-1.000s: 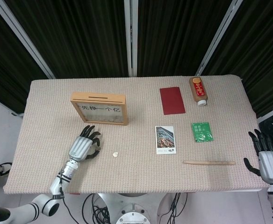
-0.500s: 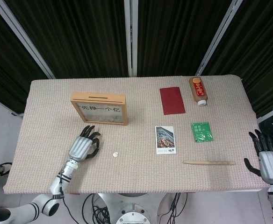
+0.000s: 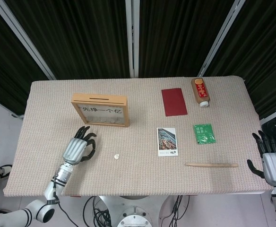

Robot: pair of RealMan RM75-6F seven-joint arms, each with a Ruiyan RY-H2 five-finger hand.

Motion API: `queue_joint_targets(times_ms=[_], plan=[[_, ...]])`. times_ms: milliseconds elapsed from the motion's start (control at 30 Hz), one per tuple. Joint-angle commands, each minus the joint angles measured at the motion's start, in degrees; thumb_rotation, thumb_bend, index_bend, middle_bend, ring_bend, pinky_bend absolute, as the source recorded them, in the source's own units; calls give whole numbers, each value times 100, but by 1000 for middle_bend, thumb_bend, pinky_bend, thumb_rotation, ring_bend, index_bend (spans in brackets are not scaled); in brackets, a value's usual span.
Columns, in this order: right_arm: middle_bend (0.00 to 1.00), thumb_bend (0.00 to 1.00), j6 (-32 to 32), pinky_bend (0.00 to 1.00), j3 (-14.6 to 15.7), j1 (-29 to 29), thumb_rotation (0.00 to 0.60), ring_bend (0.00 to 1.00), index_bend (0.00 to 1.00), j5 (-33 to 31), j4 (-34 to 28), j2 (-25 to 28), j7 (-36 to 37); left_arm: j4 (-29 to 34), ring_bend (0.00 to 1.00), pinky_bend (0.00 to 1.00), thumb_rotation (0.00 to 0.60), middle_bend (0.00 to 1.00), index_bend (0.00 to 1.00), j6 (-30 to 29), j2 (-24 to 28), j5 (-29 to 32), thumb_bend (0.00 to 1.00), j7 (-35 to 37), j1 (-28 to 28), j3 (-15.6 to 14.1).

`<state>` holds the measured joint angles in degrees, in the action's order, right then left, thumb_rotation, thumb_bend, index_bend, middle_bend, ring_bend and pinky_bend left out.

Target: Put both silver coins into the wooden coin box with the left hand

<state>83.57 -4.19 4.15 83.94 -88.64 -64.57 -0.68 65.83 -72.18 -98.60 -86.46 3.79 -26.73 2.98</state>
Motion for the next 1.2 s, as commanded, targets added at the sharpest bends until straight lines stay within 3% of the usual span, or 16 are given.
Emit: queue_joint_targets(times_ms=[33,300,500,667,833,1200], plan=[[0,270,10,0,-11,12,600,0,0,16,-29,8,-14,737,19,2,600,263,592,-435,690,-24,476,-451,256,20],[0,272,7,0,-47,56,600,0,0,28,-85,11,-56,2061,29,19,600,274,598,-847,2107,235,468,-991,557,307],[0,271,5,0,-62,78,600,0,0,39,-122,30,-39,2623,39,38,600,275,601,-788,2878,508,467,-980,344,920],[0,270,57,0,-68,62,600,0,0,53,-161,70,-30,2895,44,57,600,275,605,-307,3344,1005,468,-771,-76,1545],[0,272,53,0,-73,60,600,0,0,27,-171,74,-41,3127,44,57,600,275,608,377,3516,1338,468,-721,-654,1928],[0,268,-12,0,-57,95,600,0,0,24,-150,29,-56,2608,44,56,600,275,608,1754,2965,2207,468,-765,-1882,2171]])
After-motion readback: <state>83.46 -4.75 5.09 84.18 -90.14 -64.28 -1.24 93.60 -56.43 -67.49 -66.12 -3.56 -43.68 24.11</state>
